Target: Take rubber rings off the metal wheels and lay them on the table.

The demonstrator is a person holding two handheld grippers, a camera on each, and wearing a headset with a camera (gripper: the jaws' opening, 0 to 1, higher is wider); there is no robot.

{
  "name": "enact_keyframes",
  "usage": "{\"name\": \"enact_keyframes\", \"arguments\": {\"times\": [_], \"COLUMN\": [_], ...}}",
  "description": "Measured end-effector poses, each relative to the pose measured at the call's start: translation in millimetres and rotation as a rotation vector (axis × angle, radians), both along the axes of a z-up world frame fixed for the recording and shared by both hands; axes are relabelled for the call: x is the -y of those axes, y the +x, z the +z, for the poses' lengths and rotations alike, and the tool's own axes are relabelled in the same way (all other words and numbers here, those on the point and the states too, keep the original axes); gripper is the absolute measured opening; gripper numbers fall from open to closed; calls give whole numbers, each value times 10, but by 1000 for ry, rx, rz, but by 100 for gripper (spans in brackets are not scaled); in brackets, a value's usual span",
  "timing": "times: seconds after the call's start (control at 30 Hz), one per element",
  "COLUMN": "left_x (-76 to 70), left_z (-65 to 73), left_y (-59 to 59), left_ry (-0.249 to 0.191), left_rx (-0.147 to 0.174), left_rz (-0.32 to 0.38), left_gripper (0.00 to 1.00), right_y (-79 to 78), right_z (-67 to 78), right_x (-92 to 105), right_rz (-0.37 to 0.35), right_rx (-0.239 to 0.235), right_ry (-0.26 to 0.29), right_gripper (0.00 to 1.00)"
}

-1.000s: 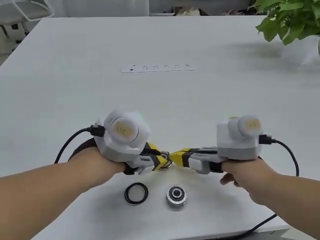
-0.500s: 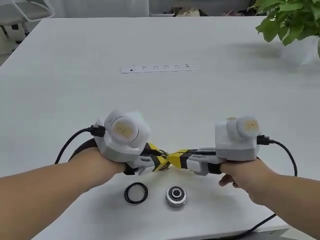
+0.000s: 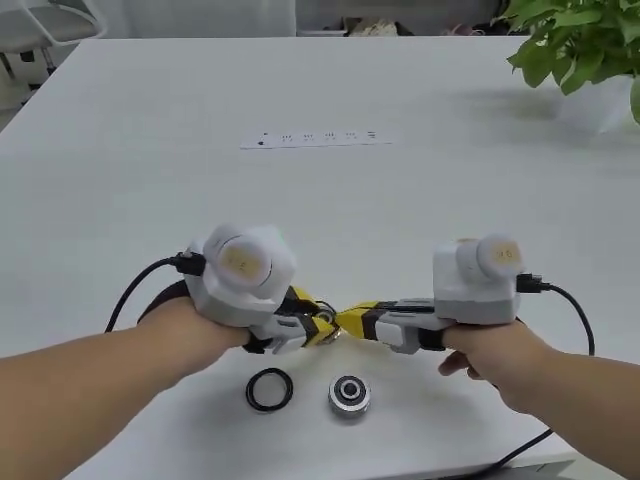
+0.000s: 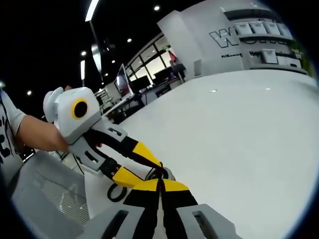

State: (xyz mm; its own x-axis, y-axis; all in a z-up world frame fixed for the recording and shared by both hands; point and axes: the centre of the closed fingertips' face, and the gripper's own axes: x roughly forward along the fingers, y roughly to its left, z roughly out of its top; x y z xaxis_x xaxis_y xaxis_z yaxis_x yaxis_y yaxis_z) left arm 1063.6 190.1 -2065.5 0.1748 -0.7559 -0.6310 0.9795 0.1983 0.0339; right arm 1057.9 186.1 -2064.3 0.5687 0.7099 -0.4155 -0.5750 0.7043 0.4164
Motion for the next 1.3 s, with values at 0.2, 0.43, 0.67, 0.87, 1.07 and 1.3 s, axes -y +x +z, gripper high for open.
{"name": "enact_keyframes", "arguments": {"times": [0.2,0.43,0.67,0.87,1.07,1.3], "left_x": [-24,-69,-155,-245,-345,-488], "left_z": [108,248,378,482,611,725], "left_y": [-53,-67,-84,-117,-143,-199], "left_ry": [-28,-68,-100,-123,-157,-180], "left_rx": [-6,-4,2,8,9,7], "left_rz": [-14,-6,0,9,24,38], "left_gripper": [17,23,30,36,41,47], "right_y": [3,-2,-14,-19,-34,-63], "right_z": [27,87,171,226,280,333], "right_x": [18,30,36,18,-2,-35], "right_rz": [-4,-8,-19,-21,-18,-6], "right_rx": [-2,0,7,11,14,19], "right_ry": [12,31,61,78,94,103], "right_gripper": [0,0,0,0,0,0]}}
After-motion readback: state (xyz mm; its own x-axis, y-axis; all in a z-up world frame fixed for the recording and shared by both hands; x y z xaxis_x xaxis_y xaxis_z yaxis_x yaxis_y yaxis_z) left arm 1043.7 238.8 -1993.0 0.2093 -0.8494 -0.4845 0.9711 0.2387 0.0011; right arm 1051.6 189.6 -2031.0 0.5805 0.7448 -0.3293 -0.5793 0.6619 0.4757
